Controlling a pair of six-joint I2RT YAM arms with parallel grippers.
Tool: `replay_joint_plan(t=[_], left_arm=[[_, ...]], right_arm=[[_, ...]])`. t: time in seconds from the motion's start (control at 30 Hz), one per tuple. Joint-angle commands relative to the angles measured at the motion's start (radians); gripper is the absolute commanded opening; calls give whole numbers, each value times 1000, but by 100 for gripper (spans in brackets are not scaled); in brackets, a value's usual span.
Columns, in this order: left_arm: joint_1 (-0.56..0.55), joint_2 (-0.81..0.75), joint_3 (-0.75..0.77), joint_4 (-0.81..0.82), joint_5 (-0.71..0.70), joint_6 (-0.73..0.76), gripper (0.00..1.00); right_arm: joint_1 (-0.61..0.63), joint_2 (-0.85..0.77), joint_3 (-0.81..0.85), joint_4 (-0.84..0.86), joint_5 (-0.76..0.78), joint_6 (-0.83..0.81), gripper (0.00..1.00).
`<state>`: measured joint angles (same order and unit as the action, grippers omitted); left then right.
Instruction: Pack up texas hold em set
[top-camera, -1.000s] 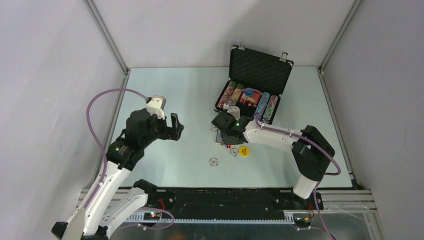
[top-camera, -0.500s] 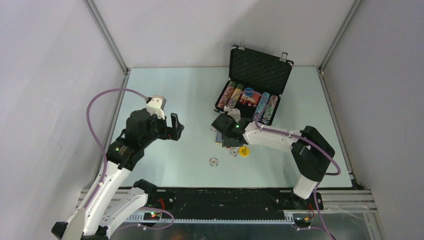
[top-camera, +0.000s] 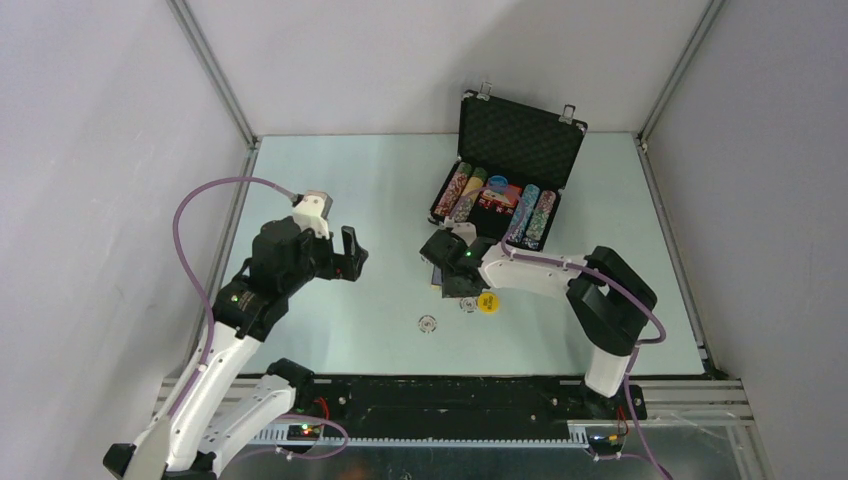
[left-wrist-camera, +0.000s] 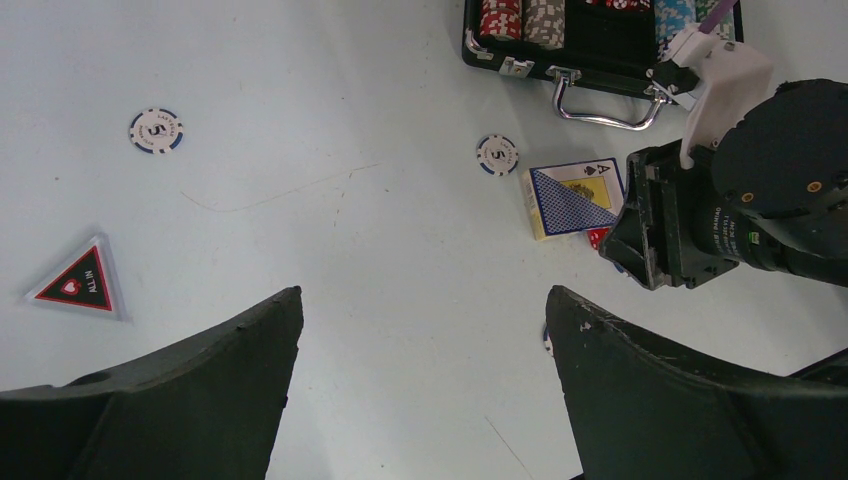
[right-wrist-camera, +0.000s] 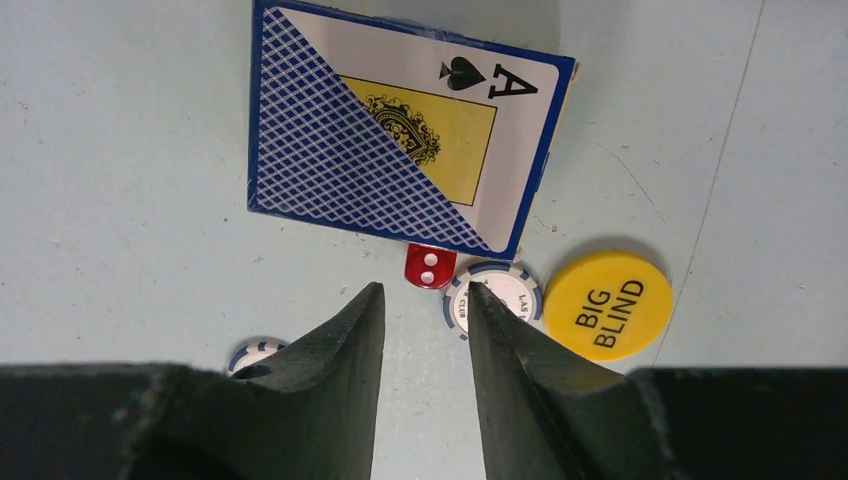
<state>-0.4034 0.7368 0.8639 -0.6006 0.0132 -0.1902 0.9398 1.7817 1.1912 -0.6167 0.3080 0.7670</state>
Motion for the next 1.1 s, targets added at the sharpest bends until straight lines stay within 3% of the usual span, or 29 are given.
replay_joint_plan(t=[0.0,0.47,0.8,1.07], left_arm=[[8,-11,1,32,18,21,96],[7,-11,1,32,18,21,96],[9,-12,1,31,21,21,96],[8,-12,1,31,21,21,96]], right_arm=[[-9,25,3,25,0,3,40],[-16,40,11,59,40,-29,20],[-17,-117,51,49,98,-80,17],[-216,-151,58,125,77,-165,16]])
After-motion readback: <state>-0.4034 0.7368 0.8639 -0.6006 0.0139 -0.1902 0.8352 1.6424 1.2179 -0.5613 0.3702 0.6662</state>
